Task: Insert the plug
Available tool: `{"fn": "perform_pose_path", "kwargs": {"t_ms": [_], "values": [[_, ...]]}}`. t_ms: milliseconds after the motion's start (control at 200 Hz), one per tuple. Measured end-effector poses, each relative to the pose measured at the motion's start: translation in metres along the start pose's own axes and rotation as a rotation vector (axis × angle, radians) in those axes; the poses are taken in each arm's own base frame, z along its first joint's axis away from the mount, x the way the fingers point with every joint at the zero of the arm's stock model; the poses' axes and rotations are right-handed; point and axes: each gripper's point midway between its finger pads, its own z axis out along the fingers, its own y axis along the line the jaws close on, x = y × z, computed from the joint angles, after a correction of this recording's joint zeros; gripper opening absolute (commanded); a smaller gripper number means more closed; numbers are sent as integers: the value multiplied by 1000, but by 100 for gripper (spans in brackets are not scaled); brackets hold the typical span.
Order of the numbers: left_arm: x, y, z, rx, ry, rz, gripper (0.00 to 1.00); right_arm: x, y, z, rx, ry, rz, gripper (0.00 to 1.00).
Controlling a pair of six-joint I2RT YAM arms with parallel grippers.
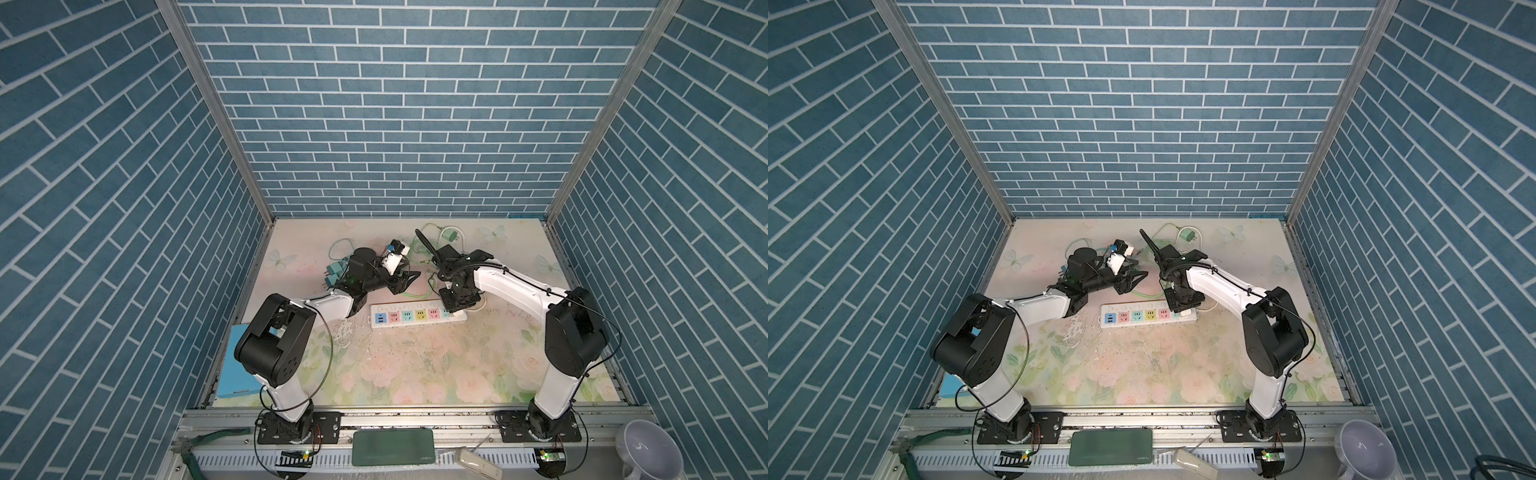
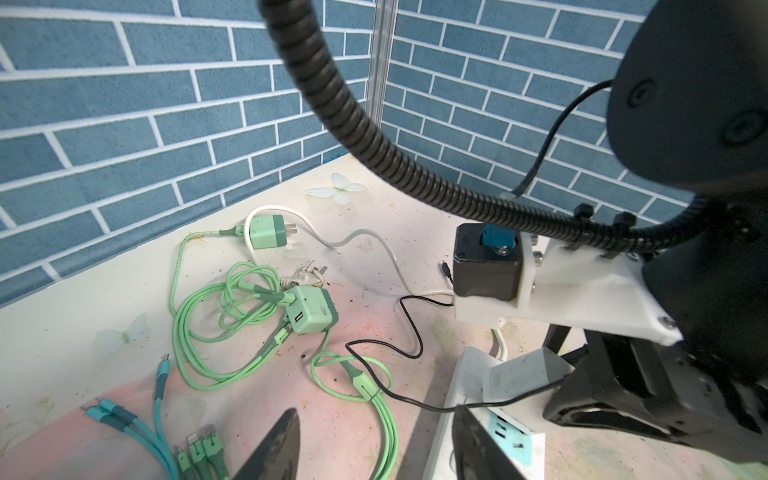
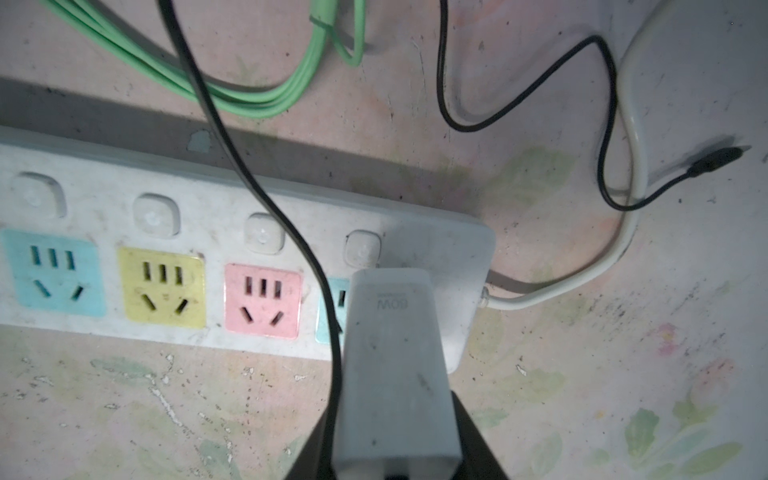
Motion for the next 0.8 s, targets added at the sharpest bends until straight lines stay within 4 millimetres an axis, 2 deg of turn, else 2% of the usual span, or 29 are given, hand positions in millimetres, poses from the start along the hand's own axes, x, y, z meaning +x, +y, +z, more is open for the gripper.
{"fn": "perform_pose_path", "kwargs": {"t_ms": [105,190,335,470,575,650,800], "values": [[1,1,0,-5,4,2,59,0,0,0,0,-1,0,16],[1,2,-1,-14,7,7,59,0,0,0,1,1,-1,11],[-6,2,-6,-29,0,24,59,4,-5,-9,-2,49,-1,8],[-12,-1,-14,-41,-17,39,59,-17,-13,-32,-68,54,11,6],[-8,-4,-21,-50,-16,38,59,-30,-20,-45,-96,58,11,6],[-2,-5,-25,-59,-7,33,59,-31,-18,-45,-128,88,4,6],[4,-5,-32,-79,0,30,59,-17,-5,-31,-167,210,-22,6]]}}
